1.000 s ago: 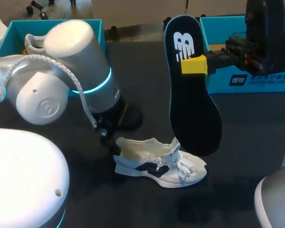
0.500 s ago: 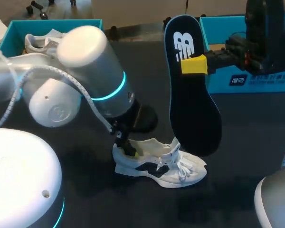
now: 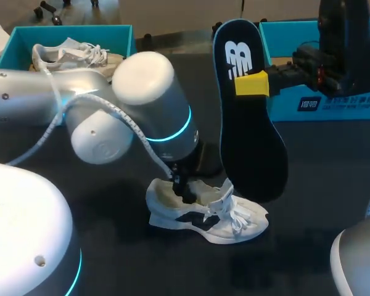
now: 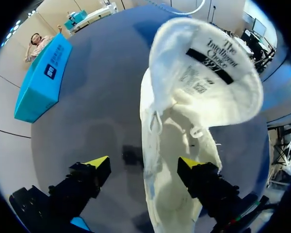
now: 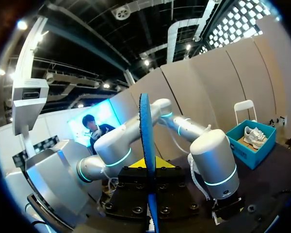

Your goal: Take the shoe out of the shoebox, open the shoe tongue, remove and reinsert the insole, then place the shoe into the shoebox

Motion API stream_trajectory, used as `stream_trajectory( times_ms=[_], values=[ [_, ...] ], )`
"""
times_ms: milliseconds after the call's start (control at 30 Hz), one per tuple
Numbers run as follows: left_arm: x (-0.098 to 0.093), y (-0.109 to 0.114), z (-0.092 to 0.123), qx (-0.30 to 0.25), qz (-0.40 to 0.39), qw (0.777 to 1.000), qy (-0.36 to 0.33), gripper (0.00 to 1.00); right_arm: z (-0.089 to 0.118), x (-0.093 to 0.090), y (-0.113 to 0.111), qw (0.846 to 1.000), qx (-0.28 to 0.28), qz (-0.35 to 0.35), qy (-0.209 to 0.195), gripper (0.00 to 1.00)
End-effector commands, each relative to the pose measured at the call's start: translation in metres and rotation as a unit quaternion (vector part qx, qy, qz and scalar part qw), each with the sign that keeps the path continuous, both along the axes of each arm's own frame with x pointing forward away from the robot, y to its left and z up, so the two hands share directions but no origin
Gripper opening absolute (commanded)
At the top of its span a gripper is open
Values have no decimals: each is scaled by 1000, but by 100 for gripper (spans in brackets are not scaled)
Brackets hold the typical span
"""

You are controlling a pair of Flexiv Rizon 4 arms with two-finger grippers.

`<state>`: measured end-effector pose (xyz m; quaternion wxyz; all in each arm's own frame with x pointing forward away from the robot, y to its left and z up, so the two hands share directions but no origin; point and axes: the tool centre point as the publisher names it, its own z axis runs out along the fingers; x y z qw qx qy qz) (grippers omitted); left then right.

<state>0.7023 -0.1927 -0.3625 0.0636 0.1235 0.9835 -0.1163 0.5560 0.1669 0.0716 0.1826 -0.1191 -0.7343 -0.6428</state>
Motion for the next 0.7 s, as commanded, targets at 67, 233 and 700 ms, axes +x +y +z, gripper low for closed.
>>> stream_trajectory(
  times_ms=[67, 233, 700],
  values=[
    [6, -13, -18, 7, 6, 1000, 0, 77, 1, 4, 5, 1000, -2, 2, 1, 0],
    [8, -14, -22, 10, 9, 1000, 3, 58, 1, 4, 5, 1000, -2, 2, 1, 0],
    [4, -4, -25, 13, -3, 1000, 11, 0, 1, 4, 5, 1000, -2, 2, 1, 0]
  ],
)
